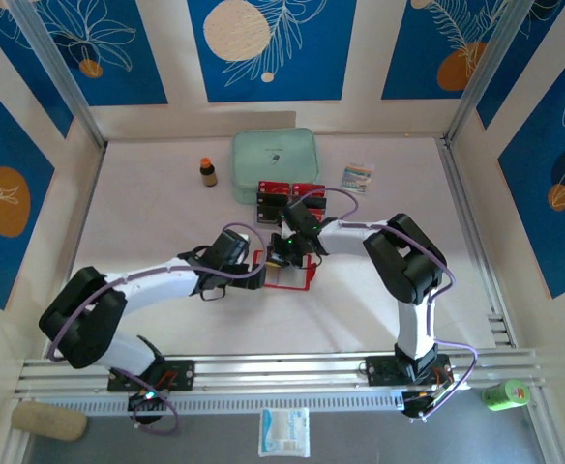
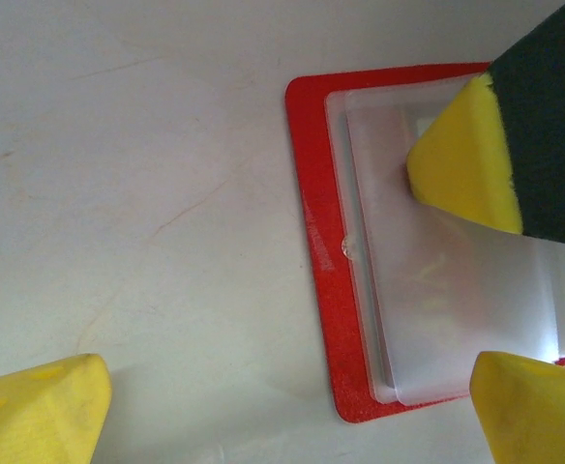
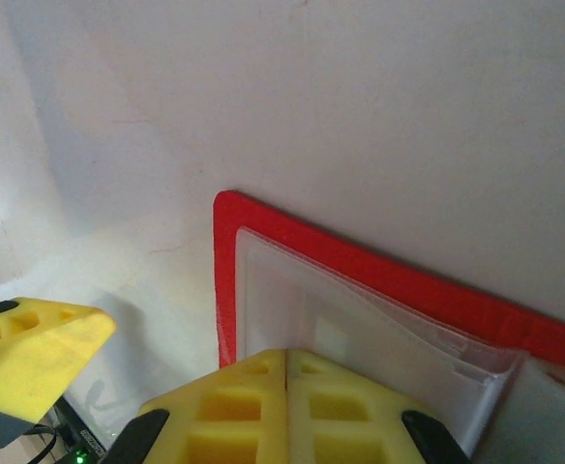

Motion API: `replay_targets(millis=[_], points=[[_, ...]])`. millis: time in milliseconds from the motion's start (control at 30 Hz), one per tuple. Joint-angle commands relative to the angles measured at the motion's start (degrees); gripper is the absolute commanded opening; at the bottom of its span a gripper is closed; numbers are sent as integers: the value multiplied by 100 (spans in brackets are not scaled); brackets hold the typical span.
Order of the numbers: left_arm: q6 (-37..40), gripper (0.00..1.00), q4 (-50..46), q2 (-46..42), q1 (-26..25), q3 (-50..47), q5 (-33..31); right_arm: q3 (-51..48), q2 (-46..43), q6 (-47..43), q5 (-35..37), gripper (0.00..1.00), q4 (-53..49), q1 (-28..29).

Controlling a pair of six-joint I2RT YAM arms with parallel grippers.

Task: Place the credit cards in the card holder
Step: Flip over the card slot on the card holder.

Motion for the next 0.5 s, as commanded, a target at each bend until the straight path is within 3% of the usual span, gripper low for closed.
replay_targets(millis=[0,467], points=[[126,95,125,166,54,167,49,92,25,59,-204,4,5,42],[47,95,186,544,52,40,-204,-204,-891,-240,-114,8,-289,-193]])
